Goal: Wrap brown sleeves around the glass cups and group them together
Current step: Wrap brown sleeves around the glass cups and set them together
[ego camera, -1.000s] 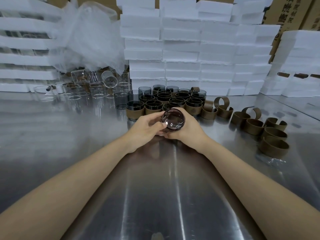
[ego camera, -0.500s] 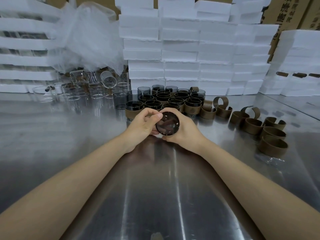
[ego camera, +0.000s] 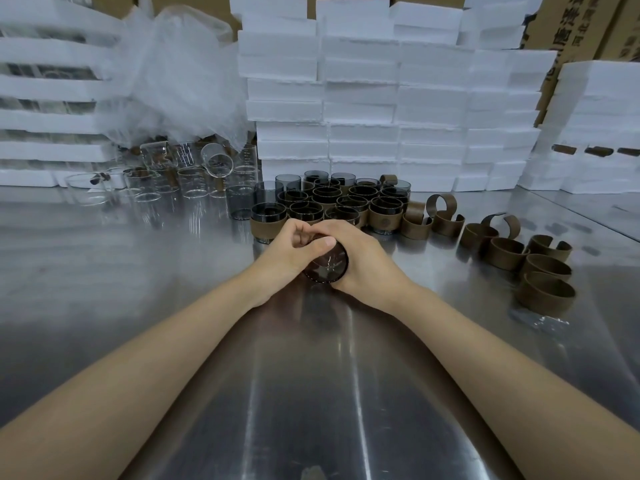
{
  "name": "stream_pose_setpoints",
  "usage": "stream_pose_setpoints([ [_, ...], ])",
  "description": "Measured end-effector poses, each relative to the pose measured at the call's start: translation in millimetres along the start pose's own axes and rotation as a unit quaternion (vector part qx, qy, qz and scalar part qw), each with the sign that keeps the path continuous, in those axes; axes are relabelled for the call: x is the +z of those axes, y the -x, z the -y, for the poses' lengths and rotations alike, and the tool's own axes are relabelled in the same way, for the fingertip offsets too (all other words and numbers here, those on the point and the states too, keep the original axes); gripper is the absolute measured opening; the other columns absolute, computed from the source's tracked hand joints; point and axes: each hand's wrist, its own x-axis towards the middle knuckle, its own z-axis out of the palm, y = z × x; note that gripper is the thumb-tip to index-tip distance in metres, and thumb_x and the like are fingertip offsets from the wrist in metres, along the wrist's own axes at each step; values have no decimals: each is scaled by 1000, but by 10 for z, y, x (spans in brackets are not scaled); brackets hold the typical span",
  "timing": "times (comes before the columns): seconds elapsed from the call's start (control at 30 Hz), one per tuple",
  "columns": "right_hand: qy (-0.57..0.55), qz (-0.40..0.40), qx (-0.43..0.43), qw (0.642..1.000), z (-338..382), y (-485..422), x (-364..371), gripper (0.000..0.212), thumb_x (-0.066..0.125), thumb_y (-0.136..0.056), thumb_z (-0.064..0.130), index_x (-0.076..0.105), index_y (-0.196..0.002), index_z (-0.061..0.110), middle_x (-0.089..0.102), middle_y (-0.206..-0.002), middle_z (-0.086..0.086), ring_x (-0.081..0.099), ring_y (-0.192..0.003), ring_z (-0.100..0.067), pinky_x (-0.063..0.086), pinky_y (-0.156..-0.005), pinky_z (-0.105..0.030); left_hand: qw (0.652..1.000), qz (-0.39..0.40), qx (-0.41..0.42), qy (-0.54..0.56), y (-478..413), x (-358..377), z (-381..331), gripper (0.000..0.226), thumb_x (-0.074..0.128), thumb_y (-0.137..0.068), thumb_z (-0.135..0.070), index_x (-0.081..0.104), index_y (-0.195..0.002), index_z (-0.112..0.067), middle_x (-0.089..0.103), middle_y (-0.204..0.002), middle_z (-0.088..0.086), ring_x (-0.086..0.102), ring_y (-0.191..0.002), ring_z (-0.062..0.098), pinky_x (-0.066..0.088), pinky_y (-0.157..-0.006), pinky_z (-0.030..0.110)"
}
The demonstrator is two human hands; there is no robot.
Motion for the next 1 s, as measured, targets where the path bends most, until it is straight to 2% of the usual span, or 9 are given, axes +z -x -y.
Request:
stream_pose_setpoints([
  [0.07,21,9,10,1000,-15,-1,-4,61,72,-78,6,53,-134,21,56,-128,6,52,-120,-8,49,-95,-39,1000,2,5,-2,2,16,3,33,71,-84,-34,50,-104,-20,63,-110,1,61,-95,4,49,-75,13],
  [0.2,37,22,31,999,-24,0,-25,72,70,-72,7,49,-137,31,55,-131,11,51,-122,-9,51,-92,-44,999,-5,12,-46,-5,50,23,53,78,-67,-51,48,-105,-29,62,-106,-10,60,-100,0,47,-87,21],
  [0.4,-3,16,47,999,17,0,-56,73,75,-63,2,58,-130,24,62,-123,12,54,-113,0,39,-94,-9,998,9,21,-66,14,36,39,63,83,-59,-44,46,-108,-30,58,-107,-19,59,-92,-16,46,-77,8],
  [0.5,-28,17,75,997,14,4,-72,72,77,-61,0,60,-126,24,65,-116,15,57,-108,0,40,-90,-8,998,32,21,-54,15,17,52,64,87,-70,-27,44,-117,-24,58,-112,-15,59,-92,-17,45,-76,4],
  [0.63,-68,6,113,991,-21,4,-73,68,80,-62,1,60,-122,27,63,-106,22,56,-99,9,39,-84,-3,998,50,21,-40,15,13,56,59,82,-75,-12,44,-118,-26,59,-119,-9,61,-98,-12,48,-86,10],
  [0.73,-98,-12,143,985,-73,-13,-74,67,81,-62,0,58,-114,34,62,-101,25,57,-95,13,42,-83,-8,998,56,22,-21,16,8,48,54,77,-79,-2,50,-122,-21,61,-124,-2,62,-108,2,48,-97,22],
  [0.83,-127,-30,170,977,-130,-39,-55,65,83,-60,-1,60,-112,31,67,-104,16,63,-101,-6,50,-92,-27,998,54,26,-18,17,-3,34,48,69,-86,-2,54,-129,-18,63,-125,-2,61,-112,7,46,-101,27],
  [0.9,-146,-36,184,971,-155,-49,-40,67,84,-59,-1,60,-115,26,68,-108,9,64,-103,-11,50,-94,-33,998,59,27,-9,7,-9,39,45,64,-89,-7,56,-132,-15,66,-122,0,61,-111,11,48,-98,29],
  [1.0,-180,-33,200,963,-172,-47,-30,70,85,-59,-4,58,-119,20,67,-112,4,63,-103,-10,50,-92,-29,997,41,-8,59,-25,5,29,32,49,-98,-10,60,-127,-10,70,-105,5,66,-93,15,52,-85,27],
])
